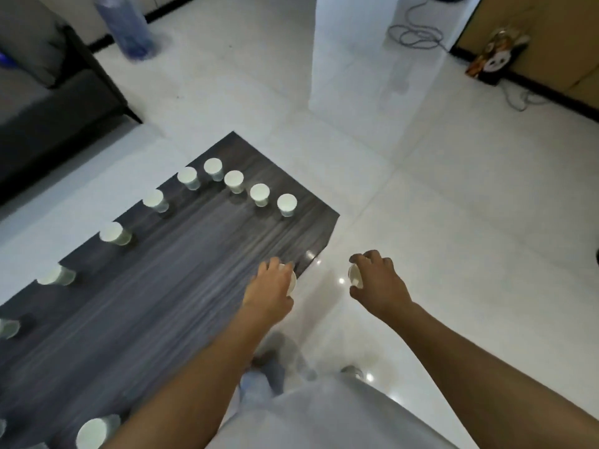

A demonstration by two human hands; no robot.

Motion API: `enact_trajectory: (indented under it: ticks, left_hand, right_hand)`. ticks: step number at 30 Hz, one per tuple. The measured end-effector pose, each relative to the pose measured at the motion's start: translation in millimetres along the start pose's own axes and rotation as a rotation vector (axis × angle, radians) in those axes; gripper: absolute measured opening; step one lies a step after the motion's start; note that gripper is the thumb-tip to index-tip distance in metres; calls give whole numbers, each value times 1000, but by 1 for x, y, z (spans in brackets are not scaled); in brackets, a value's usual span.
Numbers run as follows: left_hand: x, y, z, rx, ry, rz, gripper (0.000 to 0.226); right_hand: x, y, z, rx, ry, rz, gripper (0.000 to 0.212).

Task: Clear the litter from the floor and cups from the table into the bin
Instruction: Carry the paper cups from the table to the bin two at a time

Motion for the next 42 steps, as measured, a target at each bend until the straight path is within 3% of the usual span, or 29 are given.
enact_trajectory:
  ticks: [9,20,28,36,42]
  left_hand:
    - [73,15,-243,165,289,77,60]
    - [177,2,-471,393,679,93,62]
    - [285,-15,-668,449,942,131,66]
    - [340,-43,-859,417,1129,123,69]
    - [356,-44,-1026,359,1166,152,65]
  right_hand:
    - [-59,-67,-228,102,294,-70,56]
    - [-86,-137,-413,313,623,-230,56]
    - [-56,-240,-556,418,813,-322,59]
    - [-59,-347,-689,498,919,-423,59]
    - [-80,-430,-812,494,916,-420,56]
Point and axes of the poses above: each hand's wrist, its own x-axis towards the middle knuckle, its own y-axis out of the palm, z = x × y, the point moved 3 cm from there along x, towards the middle knuckle, and after that the axes turned 5 degrees about y, right-handed, at the moved point
